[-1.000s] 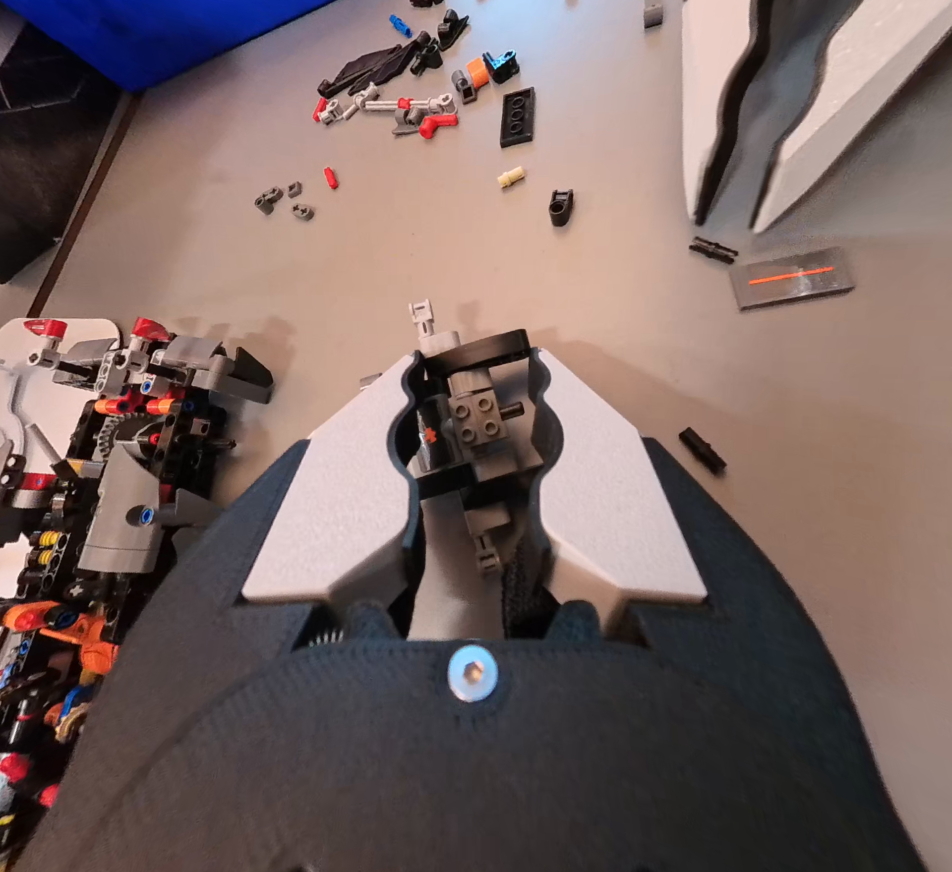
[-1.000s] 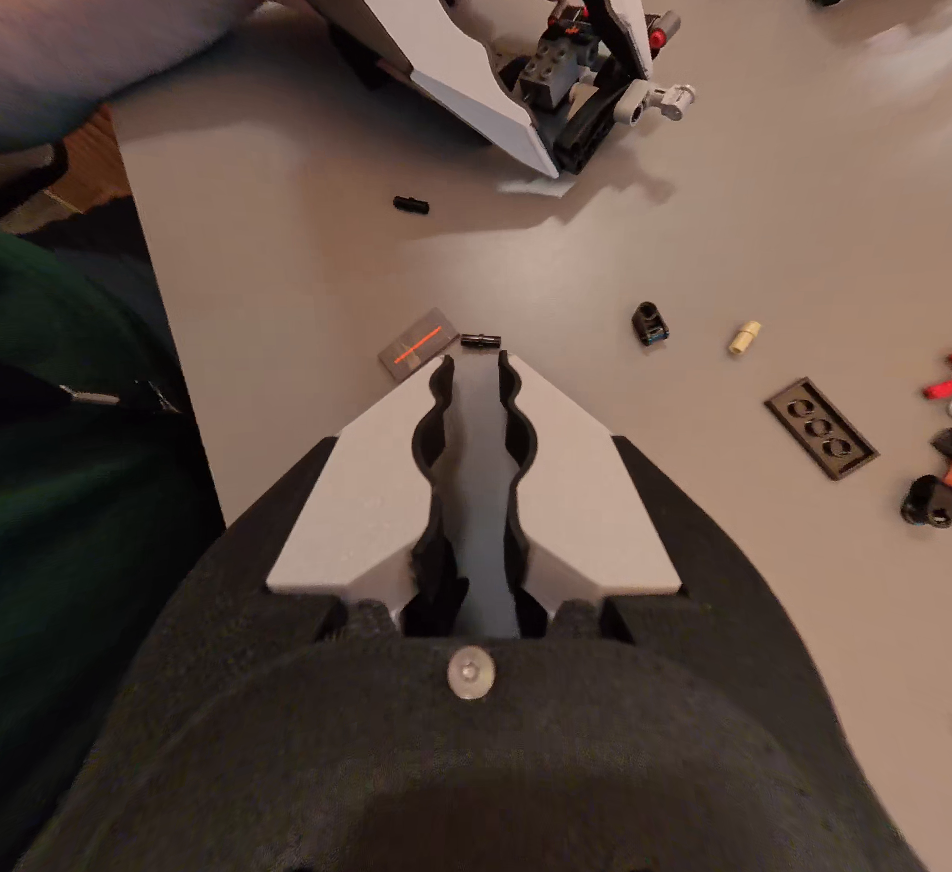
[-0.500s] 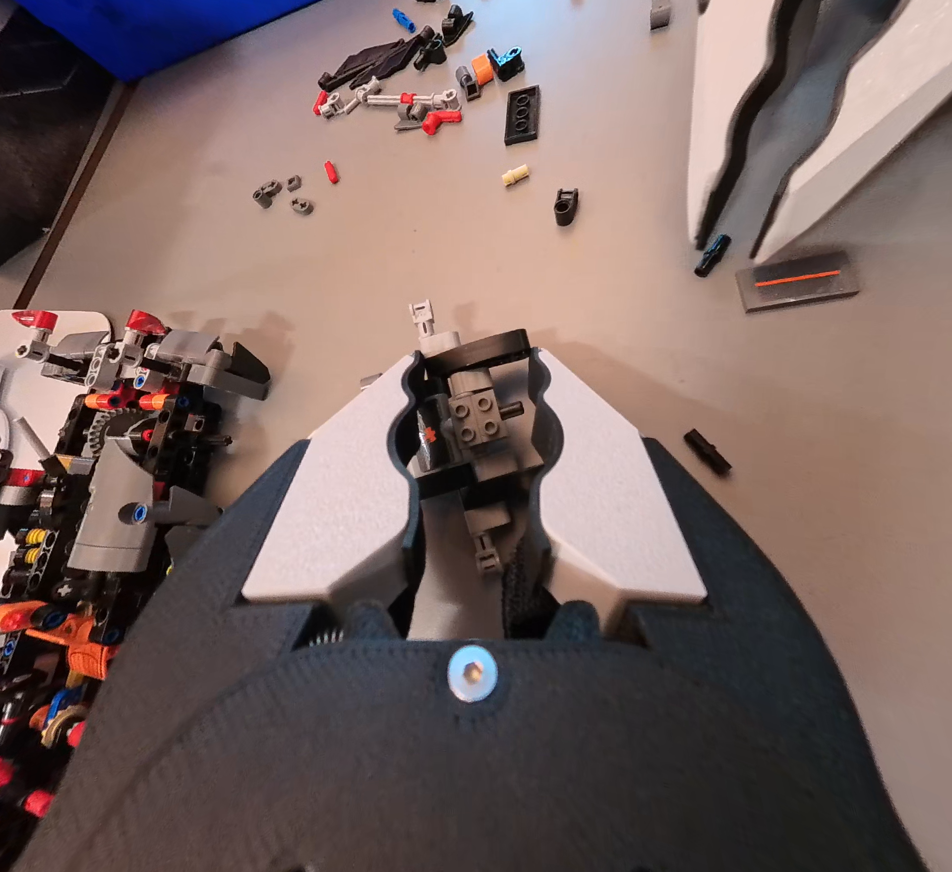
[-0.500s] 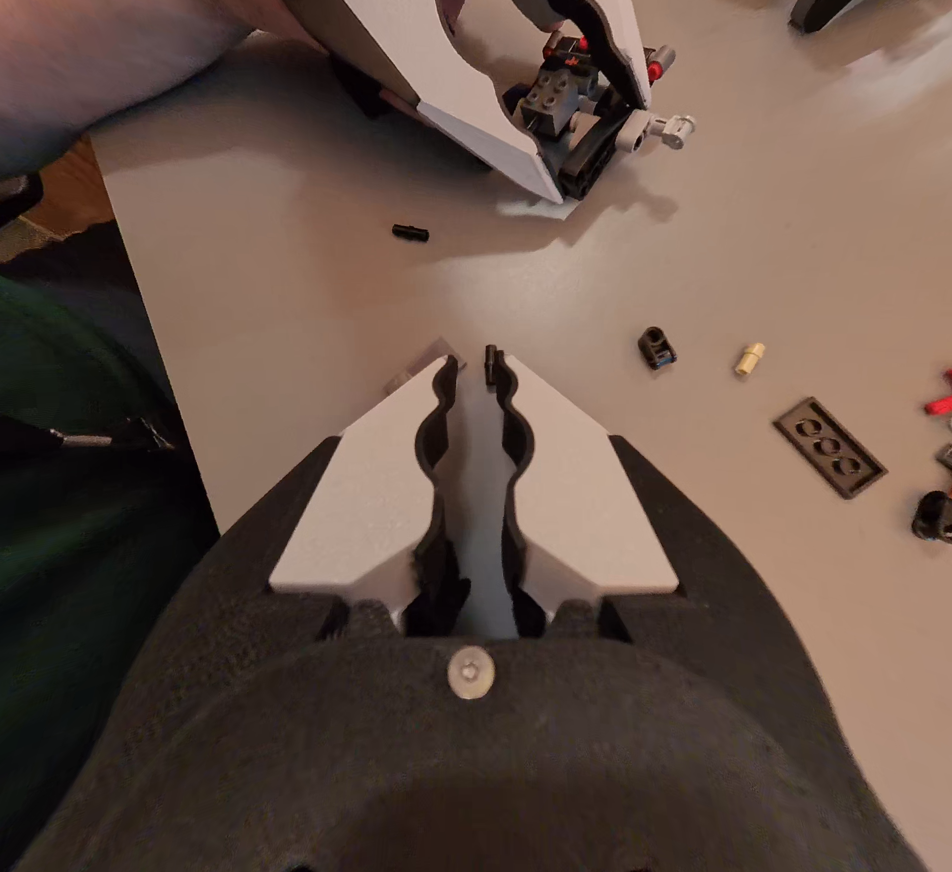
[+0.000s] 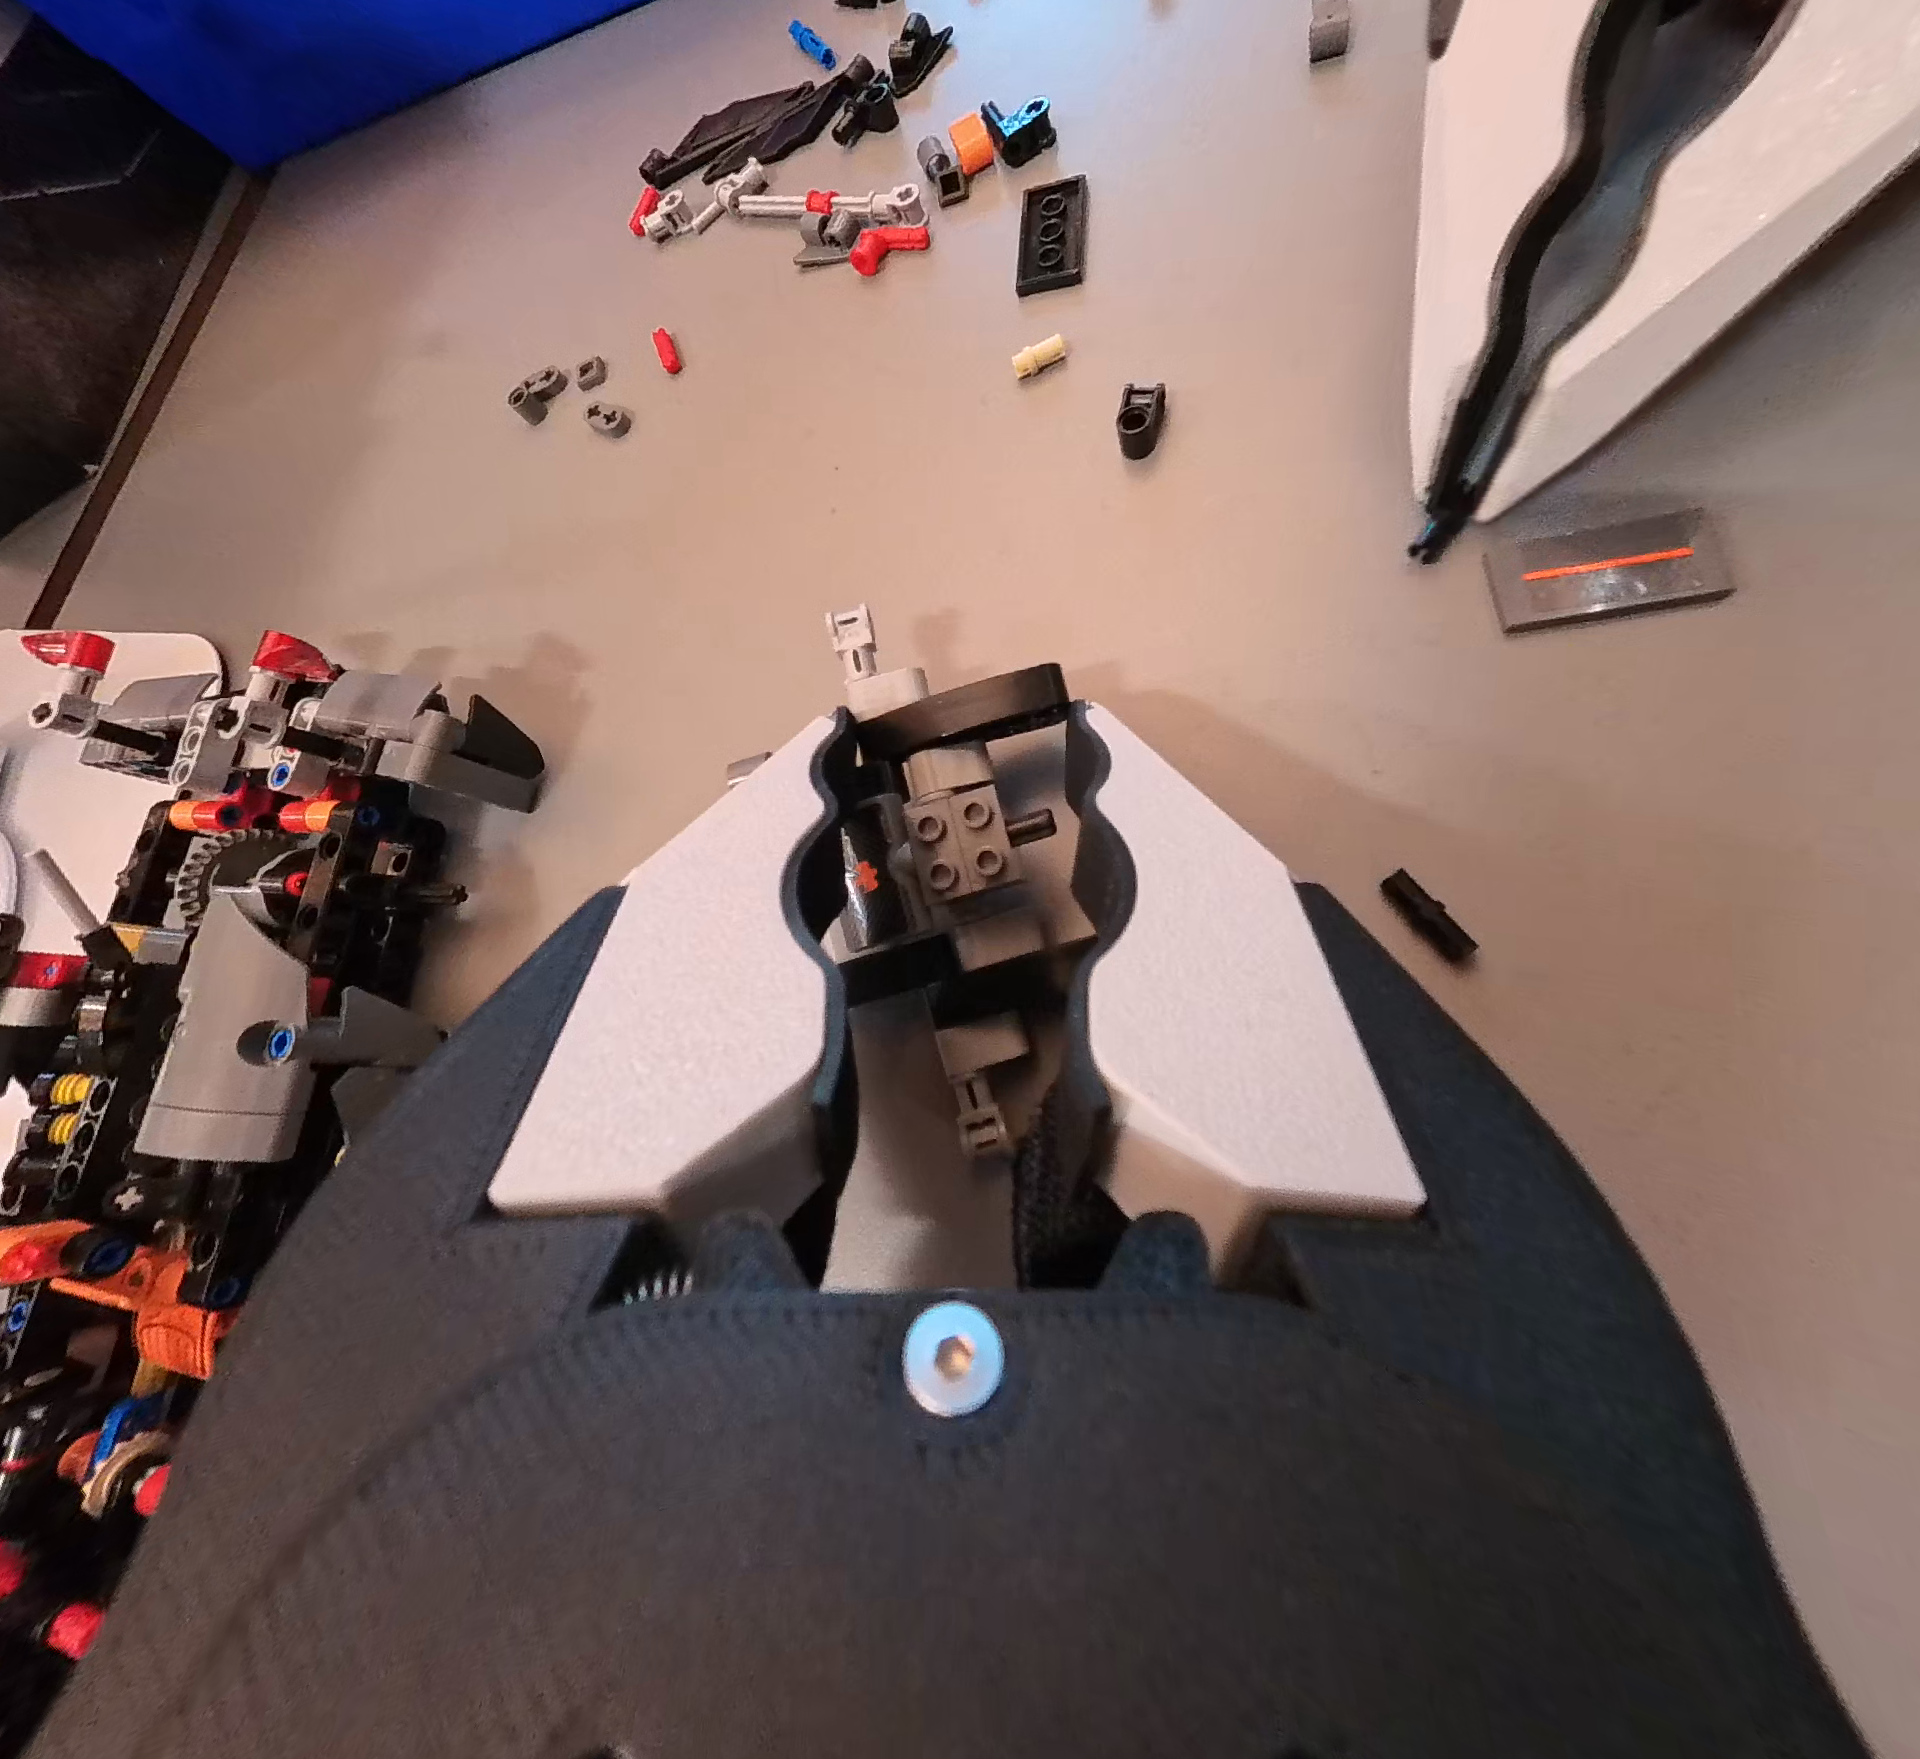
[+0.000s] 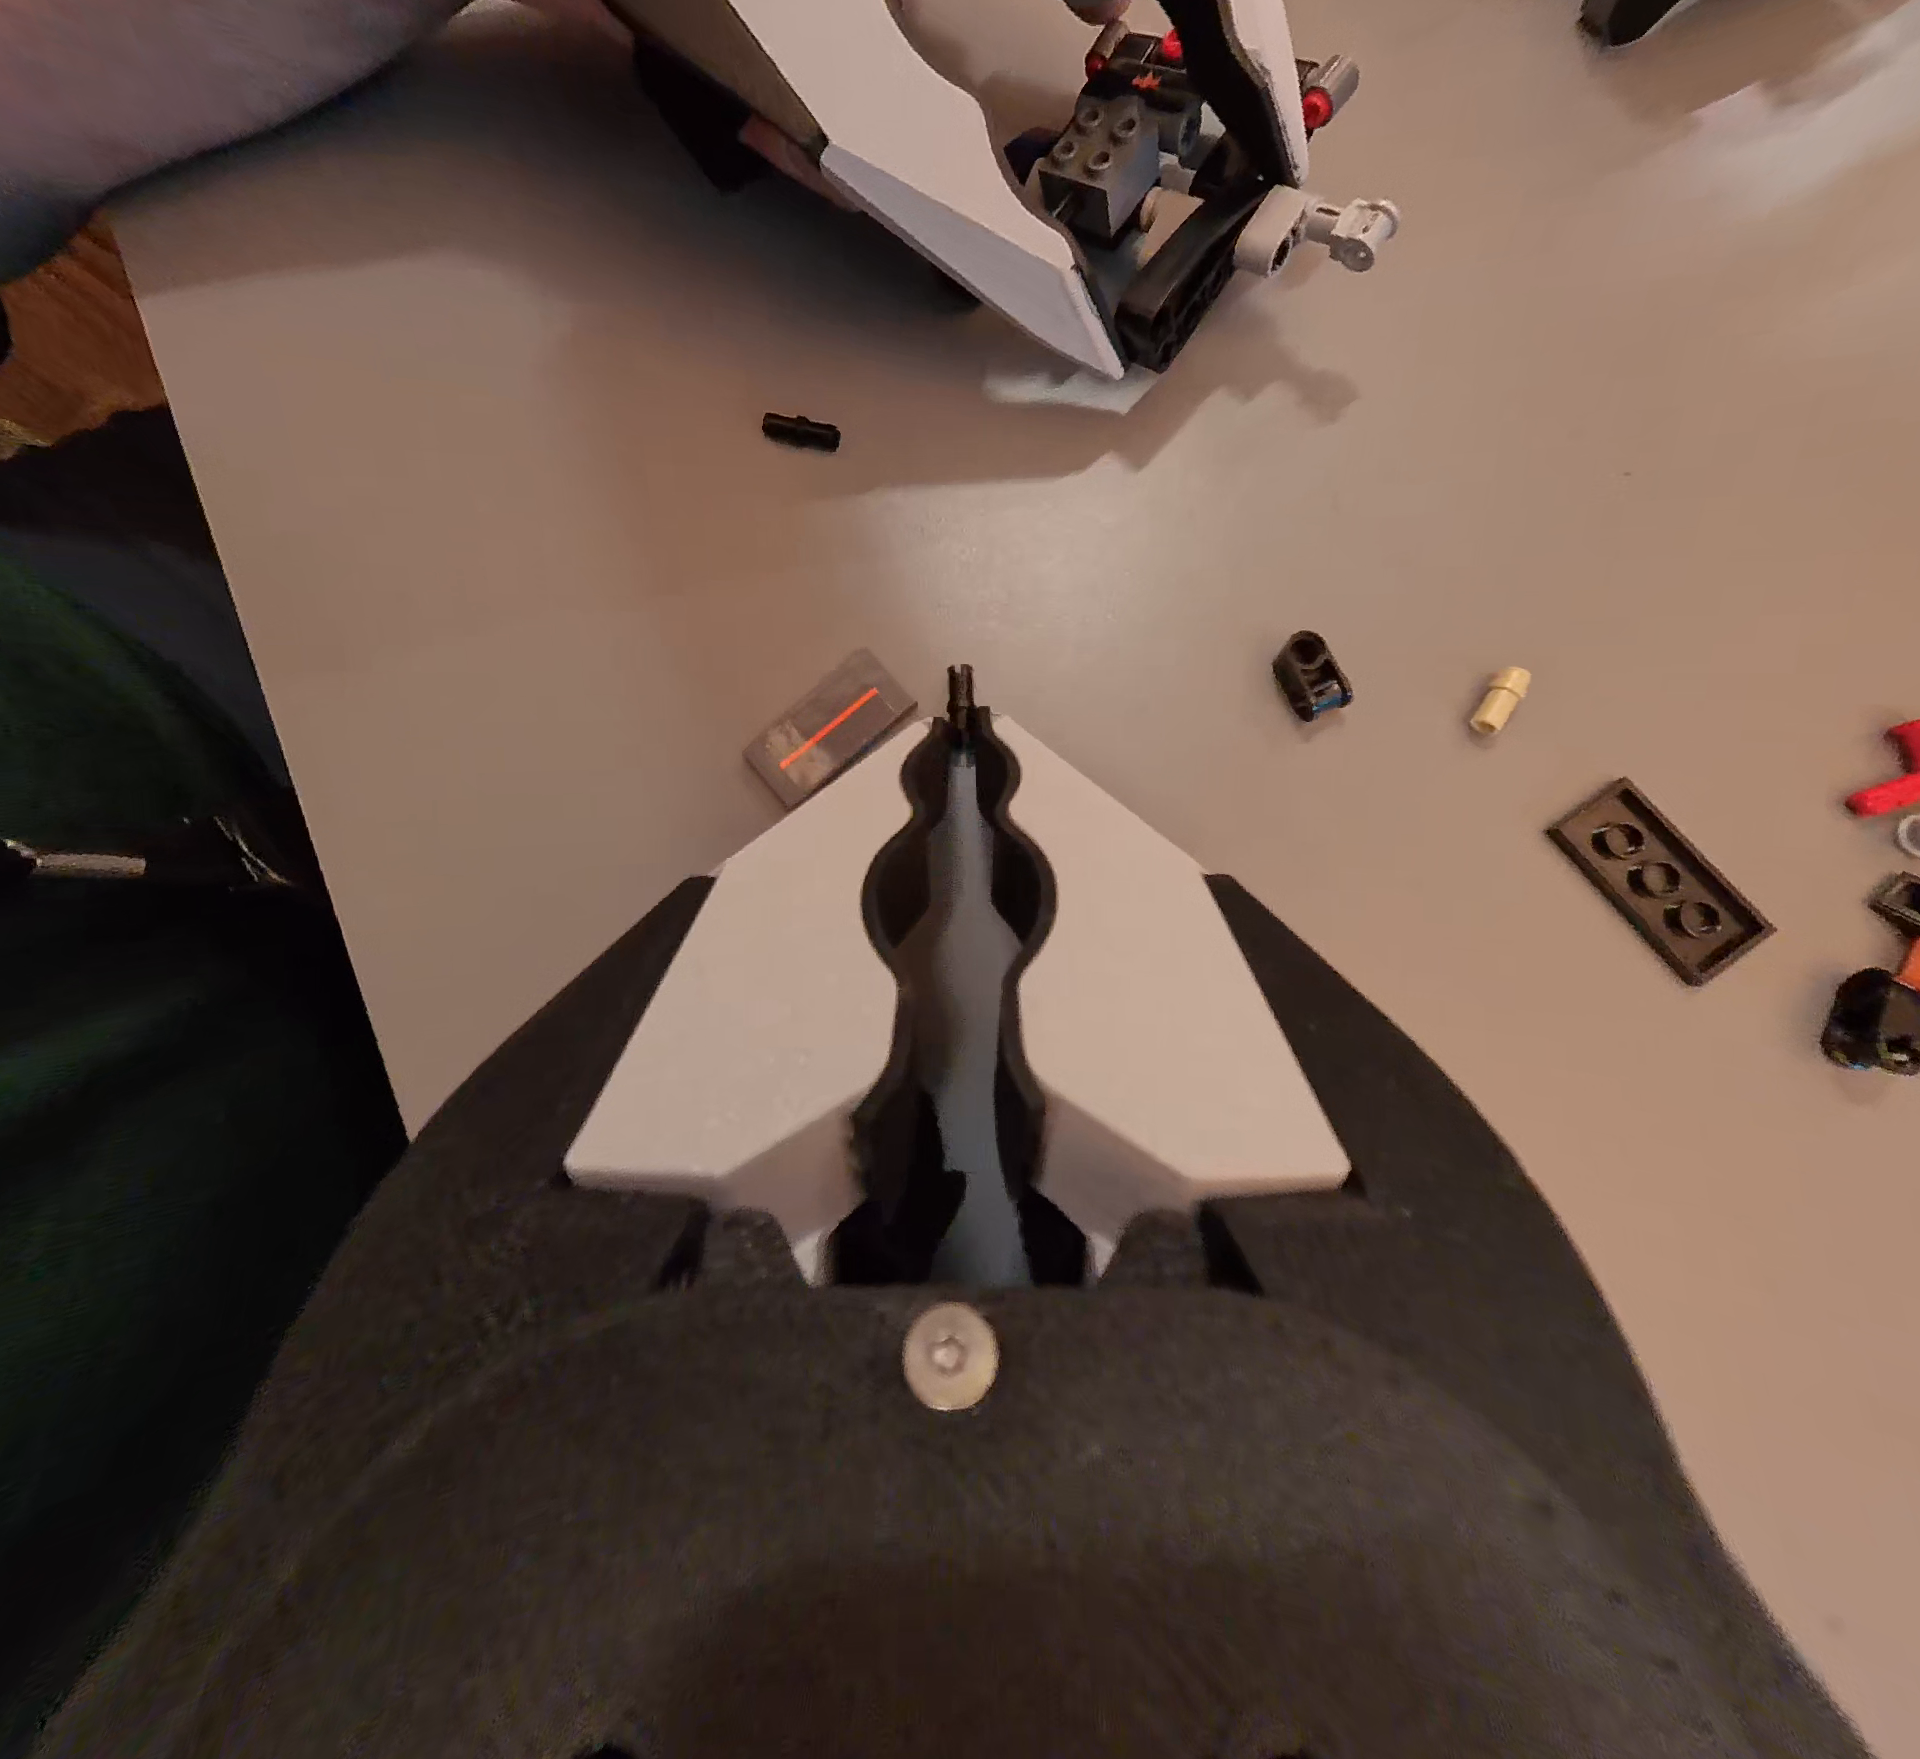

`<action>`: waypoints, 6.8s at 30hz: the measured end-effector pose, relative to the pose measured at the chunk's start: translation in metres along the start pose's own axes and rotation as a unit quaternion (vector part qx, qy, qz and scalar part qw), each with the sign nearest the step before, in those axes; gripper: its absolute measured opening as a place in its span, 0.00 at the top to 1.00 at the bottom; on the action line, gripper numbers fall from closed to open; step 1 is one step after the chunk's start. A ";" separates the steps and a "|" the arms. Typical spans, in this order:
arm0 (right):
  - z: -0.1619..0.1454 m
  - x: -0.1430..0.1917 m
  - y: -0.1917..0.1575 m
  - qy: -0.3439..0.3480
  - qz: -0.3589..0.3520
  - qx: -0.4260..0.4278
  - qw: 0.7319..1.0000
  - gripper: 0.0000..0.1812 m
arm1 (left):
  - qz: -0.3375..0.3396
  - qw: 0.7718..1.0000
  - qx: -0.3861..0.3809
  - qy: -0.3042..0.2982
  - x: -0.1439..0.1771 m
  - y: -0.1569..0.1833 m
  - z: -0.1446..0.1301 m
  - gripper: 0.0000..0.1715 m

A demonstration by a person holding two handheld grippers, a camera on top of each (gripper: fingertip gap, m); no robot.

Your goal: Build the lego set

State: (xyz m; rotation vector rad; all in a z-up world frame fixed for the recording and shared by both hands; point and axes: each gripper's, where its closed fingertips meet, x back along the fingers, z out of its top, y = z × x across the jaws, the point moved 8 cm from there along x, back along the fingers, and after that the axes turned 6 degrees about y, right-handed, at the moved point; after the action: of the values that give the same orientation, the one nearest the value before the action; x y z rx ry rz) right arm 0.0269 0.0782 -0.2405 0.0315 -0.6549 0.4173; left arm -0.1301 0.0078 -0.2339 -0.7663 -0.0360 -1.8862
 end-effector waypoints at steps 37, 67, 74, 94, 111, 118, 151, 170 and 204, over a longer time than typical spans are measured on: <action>0.040 -0.027 0.035 0.018 0.058 0.130 0.990 1.00 | -0.033 0.998 -0.049 -0.017 -0.002 0.013 0.008 0.78; 0.047 -0.031 0.039 0.002 0.104 0.209 0.972 1.00 | -0.043 0.998 -0.033 -0.028 -0.002 0.012 0.006 0.78; 0.051 -0.031 0.037 -0.002 0.108 0.226 0.968 1.00 | -0.045 0.998 -0.029 -0.028 -0.002 0.011 0.006 0.78; 0.035 -0.006 0.049 0.020 0.111 0.121 0.986 1.00 | -0.061 0.998 -0.025 -0.017 -0.005 0.014 0.009 0.78; 0.041 -0.021 0.043 0.010 0.096 0.136 0.986 1.00 | -0.062 0.997 -0.030 -0.018 -0.005 0.015 0.009 0.78; 0.041 -0.027 0.041 0.008 0.100 0.137 0.986 1.00 | -0.060 0.997 -0.033 -0.025 -0.006 0.016 0.010 0.78; 0.041 0.057 0.068 0.043 -0.062 0.066 0.995 0.88 | 0.022 0.999 -0.028 0.026 0.006 -0.001 0.019 0.80; 0.026 0.074 0.091 0.041 -0.125 0.037 0.991 0.77 | 0.078 0.997 -0.013 0.026 0.013 -0.013 0.011 0.81; -0.016 0.114 0.199 -0.118 -0.171 -0.019 0.978 0.89 | 0.097 0.995 0.000 0.027 0.017 -0.021 0.004 0.84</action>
State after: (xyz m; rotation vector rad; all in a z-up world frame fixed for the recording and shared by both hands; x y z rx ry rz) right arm 0.0411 0.3046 -0.2057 0.1570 -0.8734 0.0682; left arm -0.1498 0.0048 -0.2157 -0.6933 0.0707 -1.7217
